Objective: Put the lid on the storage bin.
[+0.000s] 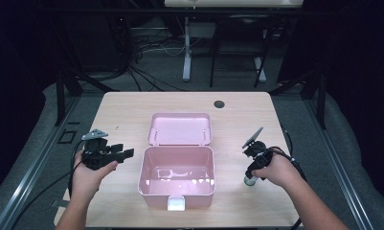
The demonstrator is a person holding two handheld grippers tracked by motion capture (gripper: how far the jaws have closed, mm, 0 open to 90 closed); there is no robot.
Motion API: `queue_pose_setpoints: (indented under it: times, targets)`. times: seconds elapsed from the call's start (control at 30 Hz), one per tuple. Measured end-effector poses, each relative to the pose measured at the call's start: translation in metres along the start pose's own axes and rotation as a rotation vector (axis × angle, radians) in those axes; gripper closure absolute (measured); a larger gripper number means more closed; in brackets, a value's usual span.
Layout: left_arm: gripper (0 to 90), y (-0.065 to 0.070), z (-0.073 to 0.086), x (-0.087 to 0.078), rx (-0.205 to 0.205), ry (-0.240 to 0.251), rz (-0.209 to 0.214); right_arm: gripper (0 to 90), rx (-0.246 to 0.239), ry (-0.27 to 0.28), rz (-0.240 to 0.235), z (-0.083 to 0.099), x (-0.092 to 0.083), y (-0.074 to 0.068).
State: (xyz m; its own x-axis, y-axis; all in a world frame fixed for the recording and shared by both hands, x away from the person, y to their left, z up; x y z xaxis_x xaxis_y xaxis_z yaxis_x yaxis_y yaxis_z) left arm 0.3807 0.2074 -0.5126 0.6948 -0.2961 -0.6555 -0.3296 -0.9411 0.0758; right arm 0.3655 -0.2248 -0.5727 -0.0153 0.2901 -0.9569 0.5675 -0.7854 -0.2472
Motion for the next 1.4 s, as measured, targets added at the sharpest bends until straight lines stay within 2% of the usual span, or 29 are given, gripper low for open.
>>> queue_pose_setpoints:
  times: [0.07, 0.1, 0.23, 0.3, 0.33, 0.4, 0.5, 0.53, 0.67, 0.73, 0.87, 1.1, 1.13, 1.4]
  targets:
    - [43.8, 0.0, 0.0, 0.0, -0.001, 0.0, -0.002, 43.8, 0.014, -0.001, -0.004, 0.0, 0.001, 0.0]
    - [43.8, -0.001, 0.0, 0.0, 0.0, 0.0, -0.004, 43.8, 0.004, 0.002, -0.005, -0.001, 0.002, 0.0]
    - [43.8, -0.001, 0.001, 0.001, 0.0, -0.001, -0.01, 43.8, 0.014, -0.018, -0.006, 0.0, 0.003, -0.001]
    - [43.7, -0.001, 0.001, 0.001, 0.0, -0.004, -0.01, 43.8, 0.0, -0.009, -0.007, -0.001, 0.006, 0.0]
    - [43.7, -0.001, 0.001, 0.001, 0.001, -0.004, -0.011, 43.8, 0.014, -0.011, -0.004, 0.0, 0.006, -0.001]
    - [43.6, -0.001, 0.001, 0.001, 0.002, -0.005, -0.011, 44.4, -0.003, -0.018, -0.006, 0.0, 0.008, 0.0]
    - [43.5, -0.001, 0.001, 0.001, 0.004, -0.004, -0.016, 44.9, 0.016, -0.026, -0.023, 0.001, 0.009, -0.001]
    - [43.5, -0.001, 0.001, 0.001, 0.004, -0.004, -0.016, 45.0, 0.014, -0.009, -0.024, 0.001, 0.013, 0.0]
    - [43.5, -0.001, 0.002, 0.002, 0.006, -0.006, -0.02, 45.1, 0.019, -0.008, -0.021, 0.002, 0.018, 0.003]
    - [43.5, -0.001, 0.002, 0.002, 0.007, -0.008, -0.021, 46.1, 0.018, -0.029, -0.016, 0.003, 0.017, 0.003]
    - [43.5, -0.001, 0.002, 0.003, 0.007, -0.009, -0.022, 47.8, 0.014, -0.014, -0.025, 0.0, 0.018, 0.001]
    - [43.4, -0.002, 0.002, 0.003, 0.006, -0.011, -0.022, 48.2, 0.022, -0.033, -0.025, 0.002, 0.019, 0.002]
    - [43.4, -0.002, 0.003, 0.003, 0.007, -0.013, -0.022, 48.3, 0.019, -0.018, -0.028, 0.001, 0.02, 0.002]
    - [43.4, -0.002, 0.003, 0.004, 0.007, -0.013, -0.025, 49.6, 0.026, -0.026, -0.026, 0.002, 0.018, 0.003]
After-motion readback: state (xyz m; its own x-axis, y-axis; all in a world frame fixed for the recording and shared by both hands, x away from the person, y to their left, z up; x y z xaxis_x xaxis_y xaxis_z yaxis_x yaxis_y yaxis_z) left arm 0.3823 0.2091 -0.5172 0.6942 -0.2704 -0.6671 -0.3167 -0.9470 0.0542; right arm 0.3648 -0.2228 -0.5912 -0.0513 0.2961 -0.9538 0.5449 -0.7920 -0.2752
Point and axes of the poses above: each handheld gripper's, and its own axes: x roughly forward along the jaws, z roughly out of its underside, y roughly to its right, the point moved 8 cm from there along x, roughly forward along the jaws, and after that the axes turned 15 degrees about -z, right-handed, at the moved point
